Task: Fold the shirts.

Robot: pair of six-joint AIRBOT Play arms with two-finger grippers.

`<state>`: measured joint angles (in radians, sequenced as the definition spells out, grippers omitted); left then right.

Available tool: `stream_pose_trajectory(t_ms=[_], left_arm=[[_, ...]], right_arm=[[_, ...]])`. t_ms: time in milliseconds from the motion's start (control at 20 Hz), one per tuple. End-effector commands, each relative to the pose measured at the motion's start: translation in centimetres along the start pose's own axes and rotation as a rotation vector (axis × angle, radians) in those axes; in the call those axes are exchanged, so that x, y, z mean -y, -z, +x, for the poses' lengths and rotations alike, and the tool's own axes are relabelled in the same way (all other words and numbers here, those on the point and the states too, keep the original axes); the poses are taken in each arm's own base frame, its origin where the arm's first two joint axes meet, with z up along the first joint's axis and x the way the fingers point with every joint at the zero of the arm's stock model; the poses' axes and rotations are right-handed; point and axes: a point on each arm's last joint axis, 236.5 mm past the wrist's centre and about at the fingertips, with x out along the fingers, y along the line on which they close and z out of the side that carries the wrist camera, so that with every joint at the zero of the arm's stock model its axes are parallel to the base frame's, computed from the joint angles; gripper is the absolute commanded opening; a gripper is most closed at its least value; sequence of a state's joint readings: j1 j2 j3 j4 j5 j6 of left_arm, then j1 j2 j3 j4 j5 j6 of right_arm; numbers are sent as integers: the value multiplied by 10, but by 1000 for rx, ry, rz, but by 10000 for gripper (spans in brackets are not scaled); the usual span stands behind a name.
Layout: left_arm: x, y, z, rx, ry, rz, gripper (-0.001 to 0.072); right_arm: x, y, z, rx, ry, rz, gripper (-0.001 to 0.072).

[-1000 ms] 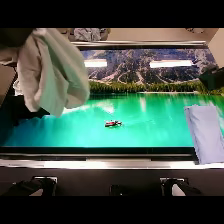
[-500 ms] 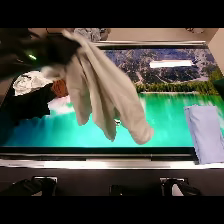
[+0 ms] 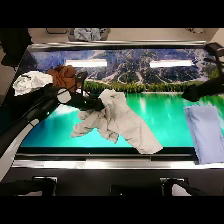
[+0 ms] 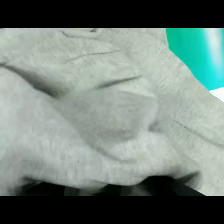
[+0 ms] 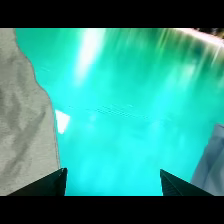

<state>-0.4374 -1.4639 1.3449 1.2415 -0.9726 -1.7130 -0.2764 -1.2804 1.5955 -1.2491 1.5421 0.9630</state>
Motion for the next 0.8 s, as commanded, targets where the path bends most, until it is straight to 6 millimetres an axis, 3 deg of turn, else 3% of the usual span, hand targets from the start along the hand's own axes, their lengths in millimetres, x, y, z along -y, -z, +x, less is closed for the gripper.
stream_pose_trajectory(t_ms=[0,200,300,400,500,600,750], left_arm=[[-26,-15,-24,-33,-41,27,677],[-88,-38,-96,-58,-157,41,676],[-117,-41,-108,-51,-183,-19,676],[-137,-37,-106,-75,-197,-64,676],[-146,-10,-93,-194,-188,-92,676],[-149,39,-77,-356,-166,-83,676],[-143,104,-57,-456,-96,-94,676]], right_arm=[[2,11,43,-93,-99,21,681],[14,29,52,-160,-57,27,687],[9,40,62,-191,-86,40,687],[-1,63,77,-257,-135,62,687],[-20,96,97,-341,-217,88,691],[-42,129,110,-431,-308,110,693],[-69,155,121,-462,-395,138,692]])
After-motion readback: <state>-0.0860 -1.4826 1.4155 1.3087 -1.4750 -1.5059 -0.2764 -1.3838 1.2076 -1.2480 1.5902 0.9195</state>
